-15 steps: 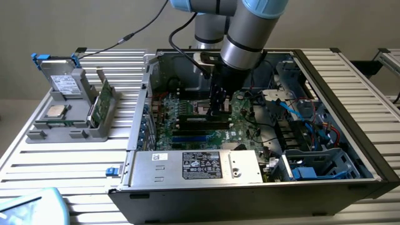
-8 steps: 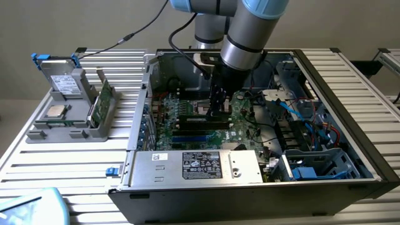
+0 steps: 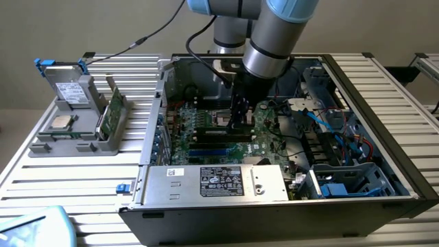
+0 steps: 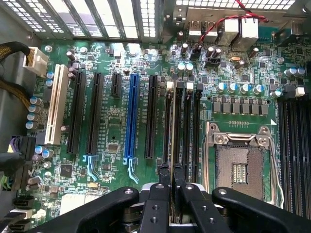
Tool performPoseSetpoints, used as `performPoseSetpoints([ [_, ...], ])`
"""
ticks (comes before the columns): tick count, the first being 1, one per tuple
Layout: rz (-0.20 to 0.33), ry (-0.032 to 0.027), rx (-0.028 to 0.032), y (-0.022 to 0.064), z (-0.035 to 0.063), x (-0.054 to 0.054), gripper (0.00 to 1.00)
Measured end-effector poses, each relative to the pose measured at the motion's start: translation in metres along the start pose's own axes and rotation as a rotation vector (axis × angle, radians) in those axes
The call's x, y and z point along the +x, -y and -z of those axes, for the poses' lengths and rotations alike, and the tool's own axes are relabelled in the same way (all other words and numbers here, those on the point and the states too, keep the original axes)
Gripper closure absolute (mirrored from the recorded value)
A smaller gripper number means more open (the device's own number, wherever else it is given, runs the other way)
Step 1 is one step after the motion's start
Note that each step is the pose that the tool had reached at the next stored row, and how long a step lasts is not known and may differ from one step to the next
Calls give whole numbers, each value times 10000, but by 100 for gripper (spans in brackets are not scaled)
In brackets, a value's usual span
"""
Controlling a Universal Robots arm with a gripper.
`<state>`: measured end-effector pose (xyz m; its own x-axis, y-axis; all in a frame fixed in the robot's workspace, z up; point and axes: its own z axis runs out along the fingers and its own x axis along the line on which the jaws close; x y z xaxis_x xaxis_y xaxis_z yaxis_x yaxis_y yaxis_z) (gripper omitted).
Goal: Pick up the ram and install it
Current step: 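Insert the ram into the slot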
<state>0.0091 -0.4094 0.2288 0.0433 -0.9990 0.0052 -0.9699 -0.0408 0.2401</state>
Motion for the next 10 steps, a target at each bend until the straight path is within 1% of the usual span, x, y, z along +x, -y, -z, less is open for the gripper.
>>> performPoseSetpoints([
  [3,-1,3,-45,9,-3,13,86],
  [5,-1,5,-63,22,-2,28,86],
  [7,-2,5,-66,43,3,40,86],
  [10,-4,6,-66,45,3,40,86],
])
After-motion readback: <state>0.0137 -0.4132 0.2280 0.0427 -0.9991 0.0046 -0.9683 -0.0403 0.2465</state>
